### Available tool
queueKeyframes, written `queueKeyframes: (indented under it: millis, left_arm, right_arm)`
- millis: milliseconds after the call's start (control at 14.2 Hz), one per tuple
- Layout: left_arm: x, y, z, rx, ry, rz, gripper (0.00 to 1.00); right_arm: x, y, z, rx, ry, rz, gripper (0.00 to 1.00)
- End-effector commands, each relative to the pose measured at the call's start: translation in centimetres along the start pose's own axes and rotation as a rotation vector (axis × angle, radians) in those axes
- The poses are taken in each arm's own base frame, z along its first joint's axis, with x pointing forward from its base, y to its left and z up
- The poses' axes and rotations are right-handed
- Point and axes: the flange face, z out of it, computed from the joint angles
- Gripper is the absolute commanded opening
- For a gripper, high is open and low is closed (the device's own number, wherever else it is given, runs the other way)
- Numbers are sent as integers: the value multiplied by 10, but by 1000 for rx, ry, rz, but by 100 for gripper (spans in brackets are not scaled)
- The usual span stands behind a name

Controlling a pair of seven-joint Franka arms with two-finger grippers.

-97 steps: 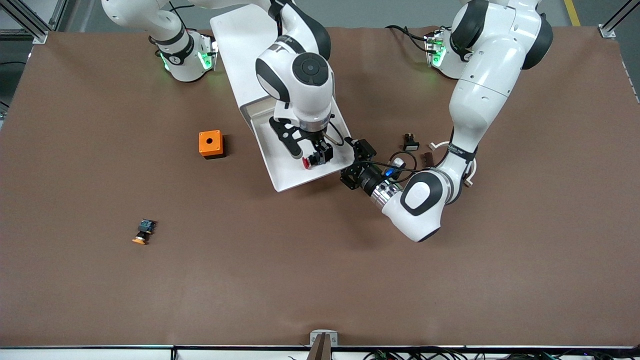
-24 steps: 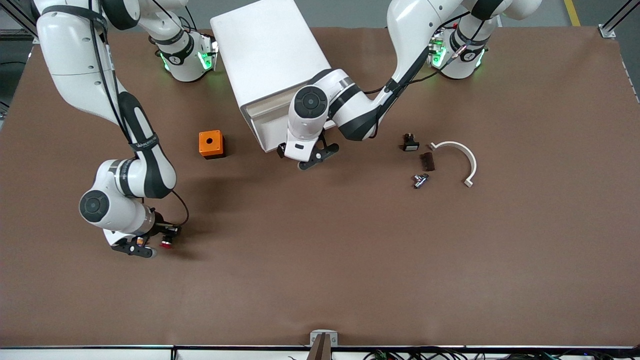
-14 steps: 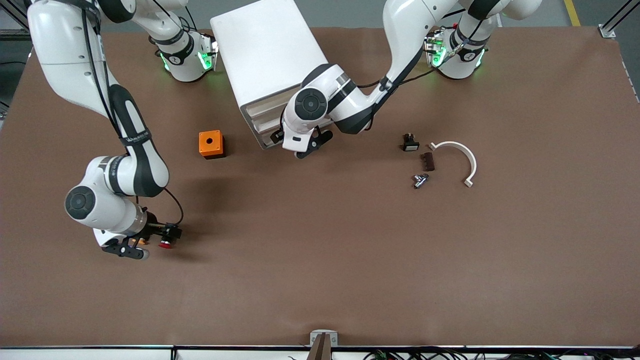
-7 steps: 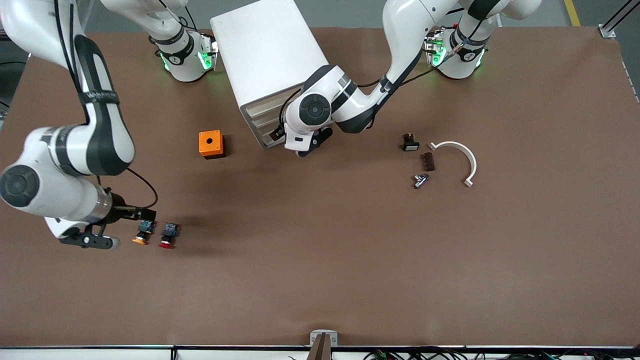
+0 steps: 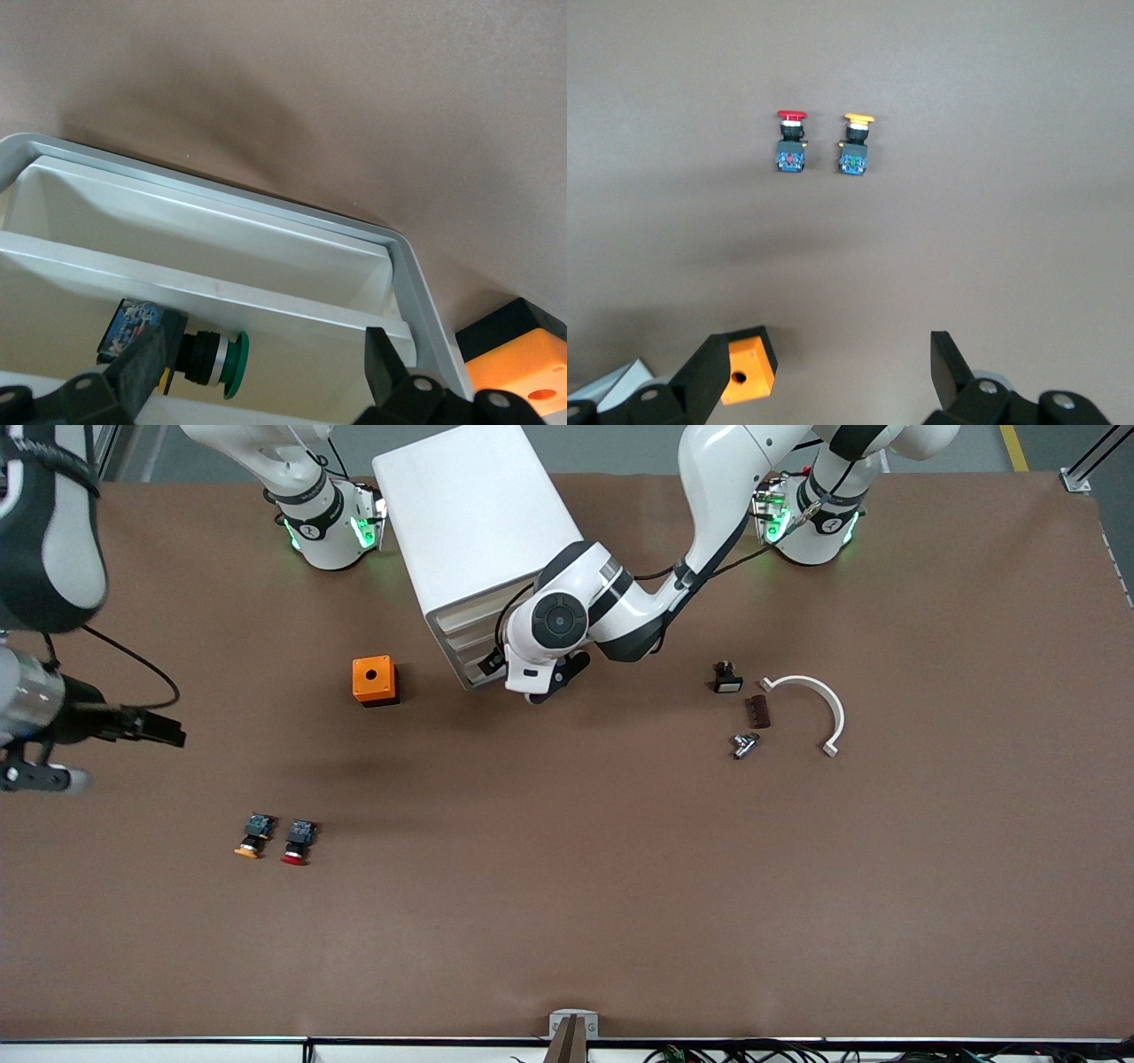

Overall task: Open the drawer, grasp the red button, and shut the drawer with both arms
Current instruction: 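Push the drawer fully into the cabinet with the left gripper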

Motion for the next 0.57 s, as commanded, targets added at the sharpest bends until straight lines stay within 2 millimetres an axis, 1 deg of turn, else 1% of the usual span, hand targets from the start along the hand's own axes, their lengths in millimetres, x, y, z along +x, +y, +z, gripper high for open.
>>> queueKeyframes:
  millis: [0,71,141,212,283,353,424,495]
  left_arm:
    - [7,2,-14,-27,-12,-16,100]
    - [14,4,-24,-41,-9,-23,100]
    - [20,6,-37,-61,0,-24,100]
    - [26,9,-56,-89,7,-33,100]
    - [32,11,-75,-114,10,-41,100]
    - [33,14,-94,-143,38,-29,100]
    - [34,17,-121,-178,95,-1,100]
    - [42,16,-150,-212,151,13,100]
  right_arm:
    - [-20,-5,-24,-18,-4,-23,100]
    - [-21,-7,-33,-30,0,-28,100]
    - [-21,-8,-37,-48,-1,-36,100]
    - [-20,-14,-36,-69,-3,-48,100]
    - [-20,-11,-35,-76,-9,-48,100]
    - [-20,-7,-36,-72,-8,-39,100]
    - [-20,-4,-35,-72,-11,-34,100]
    - [-21,-2,-35,-72,-22,-27,100]
